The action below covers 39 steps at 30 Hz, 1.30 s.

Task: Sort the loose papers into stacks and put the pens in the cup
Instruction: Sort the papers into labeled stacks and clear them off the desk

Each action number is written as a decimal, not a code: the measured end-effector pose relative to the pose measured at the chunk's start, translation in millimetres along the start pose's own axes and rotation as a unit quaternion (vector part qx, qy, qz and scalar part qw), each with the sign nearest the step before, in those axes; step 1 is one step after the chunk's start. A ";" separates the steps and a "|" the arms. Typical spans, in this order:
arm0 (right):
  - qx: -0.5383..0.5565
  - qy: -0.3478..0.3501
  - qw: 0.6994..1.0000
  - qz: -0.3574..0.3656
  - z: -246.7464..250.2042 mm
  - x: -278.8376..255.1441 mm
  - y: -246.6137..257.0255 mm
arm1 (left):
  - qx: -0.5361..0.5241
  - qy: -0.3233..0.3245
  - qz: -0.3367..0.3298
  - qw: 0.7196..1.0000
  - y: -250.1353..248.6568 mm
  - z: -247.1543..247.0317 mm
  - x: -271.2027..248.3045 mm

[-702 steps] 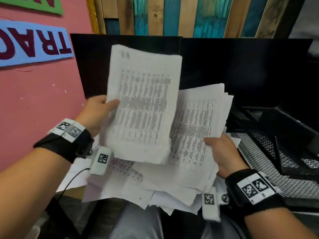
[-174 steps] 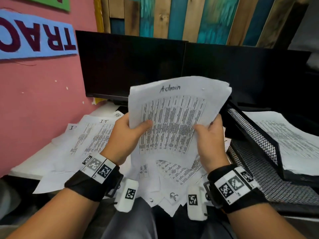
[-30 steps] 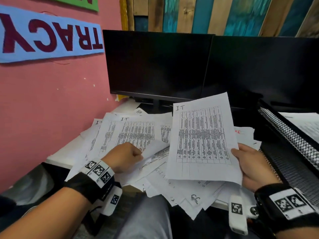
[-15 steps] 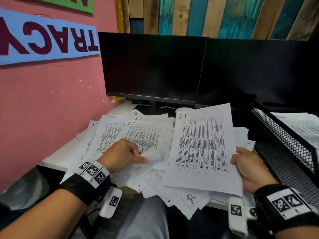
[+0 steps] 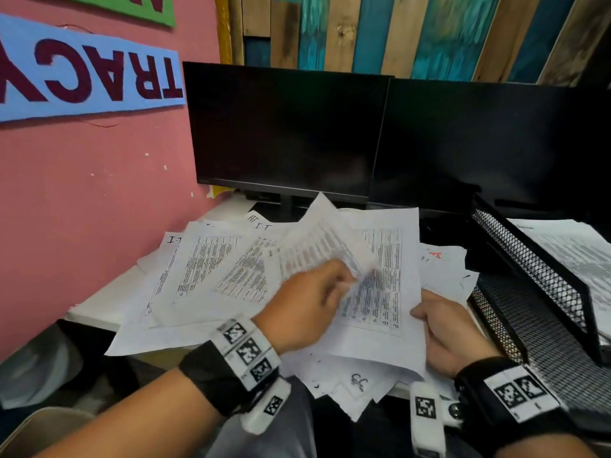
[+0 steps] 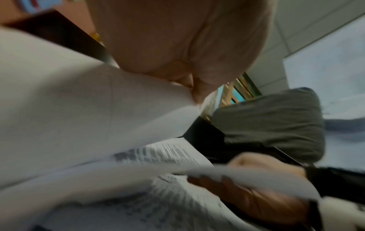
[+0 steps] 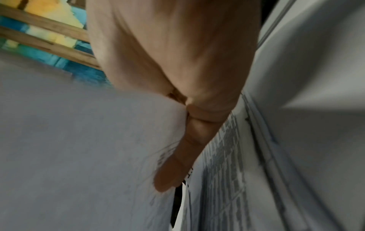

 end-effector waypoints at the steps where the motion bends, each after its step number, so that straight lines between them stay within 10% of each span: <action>1: 0.008 0.008 1.000 0.003 -2.7 -0.2 -0.3 | 0.011 0.045 -0.025 0.999 -5.1 -16.8 2.6; 11: -0.086 0.022 0.994 0.058 1.2 0.2 2.2 | 0.021 0.212 -0.077 0.974 -12.7 -70.8 -1.1; 17: -0.118 -0.033 0.988 0.092 26.8 -1.0 28.2 | 0.048 0.176 0.037 0.983 30.3 -9.6 1.1; 25: -0.103 -0.033 0.989 0.103 39.2 0.4 48.5 | 0.172 0.301 0.201 0.916 84.4 6.4 -23.2; 39: -0.056 0.006 0.996 0.070 35.9 -5.2 41.4 | 0.130 0.185 0.207 0.952 96.9 36.9 -20.7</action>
Point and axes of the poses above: each hand's wrist, its own x-axis towards the middle knuckle, its own z-axis out of the back of the hand, y = z × x, the point moved 6 cm from there along x, towards the middle knuckle, and after that the axes turned 9 degrees about -z, right-handed, at the moved point
